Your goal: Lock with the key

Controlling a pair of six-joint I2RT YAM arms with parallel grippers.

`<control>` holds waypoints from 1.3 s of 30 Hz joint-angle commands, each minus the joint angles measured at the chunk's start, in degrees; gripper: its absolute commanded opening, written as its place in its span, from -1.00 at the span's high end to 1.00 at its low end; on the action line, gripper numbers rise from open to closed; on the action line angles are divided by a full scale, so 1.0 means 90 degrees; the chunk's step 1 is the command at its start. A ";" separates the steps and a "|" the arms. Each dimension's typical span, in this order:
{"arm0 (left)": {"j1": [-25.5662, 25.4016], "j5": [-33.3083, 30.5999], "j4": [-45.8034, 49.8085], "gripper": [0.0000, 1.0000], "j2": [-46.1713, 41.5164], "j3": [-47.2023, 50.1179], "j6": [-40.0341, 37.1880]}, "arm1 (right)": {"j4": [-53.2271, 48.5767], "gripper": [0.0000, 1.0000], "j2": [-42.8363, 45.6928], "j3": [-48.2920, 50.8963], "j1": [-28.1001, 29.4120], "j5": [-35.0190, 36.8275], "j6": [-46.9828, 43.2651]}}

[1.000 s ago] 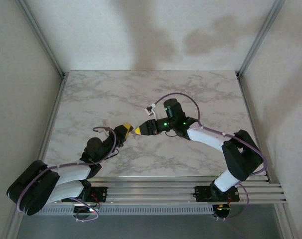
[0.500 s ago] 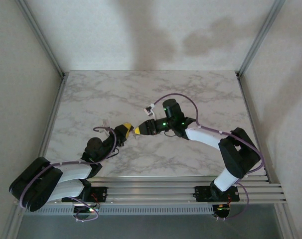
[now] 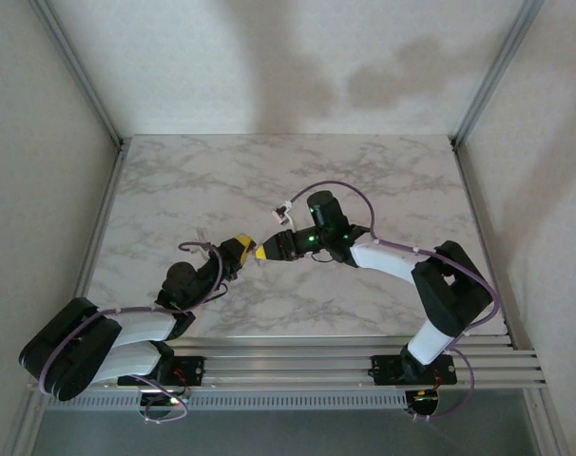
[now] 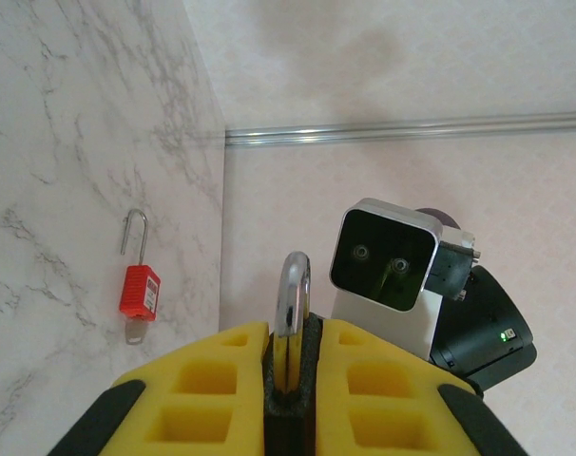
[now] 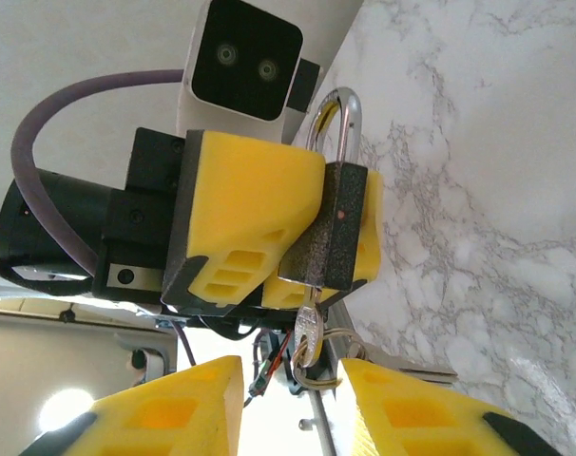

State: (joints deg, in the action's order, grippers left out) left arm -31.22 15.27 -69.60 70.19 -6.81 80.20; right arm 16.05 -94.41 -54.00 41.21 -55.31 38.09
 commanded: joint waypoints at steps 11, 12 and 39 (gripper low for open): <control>0.0055 0.0180 -0.0538 1.00 0.0091 -0.0108 0.0065 | -0.0207 0.52 -0.0092 -0.0191 0.0146 -0.0081 -0.0230; 0.0062 0.0184 -0.0538 1.00 0.0091 -0.0105 0.0067 | -0.0214 0.53 -0.0096 -0.0192 0.0141 -0.0054 -0.0228; 0.0051 0.0305 -0.0800 1.00 0.0355 -0.0074 0.0132 | 0.0501 0.60 -0.0201 -0.0026 0.0142 0.0188 0.0251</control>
State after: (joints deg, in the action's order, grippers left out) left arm -31.22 16.10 -73.19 73.23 -6.81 80.90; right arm 18.02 -95.59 -54.22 42.04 -54.30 39.90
